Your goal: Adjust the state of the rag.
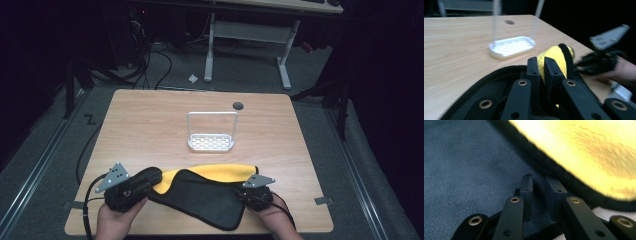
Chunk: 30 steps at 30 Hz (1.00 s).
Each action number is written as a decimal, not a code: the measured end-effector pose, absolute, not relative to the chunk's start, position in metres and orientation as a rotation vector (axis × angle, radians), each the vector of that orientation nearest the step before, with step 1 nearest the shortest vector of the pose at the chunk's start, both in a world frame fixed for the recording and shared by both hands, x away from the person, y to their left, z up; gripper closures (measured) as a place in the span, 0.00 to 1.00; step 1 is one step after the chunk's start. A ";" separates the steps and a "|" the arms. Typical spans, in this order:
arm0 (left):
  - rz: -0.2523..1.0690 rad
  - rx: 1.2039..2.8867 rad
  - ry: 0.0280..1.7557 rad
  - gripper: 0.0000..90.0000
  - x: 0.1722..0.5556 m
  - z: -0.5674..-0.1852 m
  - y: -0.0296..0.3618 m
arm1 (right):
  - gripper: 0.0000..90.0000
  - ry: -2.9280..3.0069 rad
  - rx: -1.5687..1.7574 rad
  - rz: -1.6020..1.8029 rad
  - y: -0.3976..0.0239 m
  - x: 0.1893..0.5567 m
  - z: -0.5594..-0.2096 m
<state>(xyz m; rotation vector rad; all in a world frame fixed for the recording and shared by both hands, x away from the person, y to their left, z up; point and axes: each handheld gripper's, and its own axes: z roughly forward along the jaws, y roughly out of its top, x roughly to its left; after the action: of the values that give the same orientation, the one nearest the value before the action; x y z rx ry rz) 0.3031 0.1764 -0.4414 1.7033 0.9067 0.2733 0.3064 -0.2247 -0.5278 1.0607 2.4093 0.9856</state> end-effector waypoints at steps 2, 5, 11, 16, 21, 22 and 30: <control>0.276 1.703 0.982 0.92 0.325 -0.451 0.182 | 0.86 2.405 1.073 0.989 -0.226 0.306 -0.528; 0.289 1.683 1.077 0.91 0.350 -0.467 0.190 | 0.86 2.401 1.081 0.986 -0.227 0.305 -0.528; 0.291 1.606 1.200 0.69 0.364 -0.488 0.209 | 0.86 2.397 1.088 0.982 -0.228 0.304 -0.528; 0.330 1.620 1.238 0.64 0.347 -0.499 0.224 | 0.86 2.383 1.095 0.963 -0.233 0.307 -0.527; 0.335 1.718 1.282 0.78 0.337 -0.512 0.235 | 0.86 2.358 1.126 0.936 -0.245 0.311 -0.527; 0.333 1.813 1.284 0.79 0.339 -0.518 0.228 | 0.86 2.352 1.132 0.935 -0.248 0.313 -0.527; 0.290 2.015 1.188 0.86 0.333 -0.530 0.191 | 0.86 2.301 1.181 0.913 -0.269 0.321 -0.527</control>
<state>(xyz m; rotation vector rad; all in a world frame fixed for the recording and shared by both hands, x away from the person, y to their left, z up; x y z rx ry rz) 0.3334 0.1907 -0.5304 2.0150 1.1879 0.2904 0.3211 -0.2686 -0.5268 1.1807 2.3005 0.9130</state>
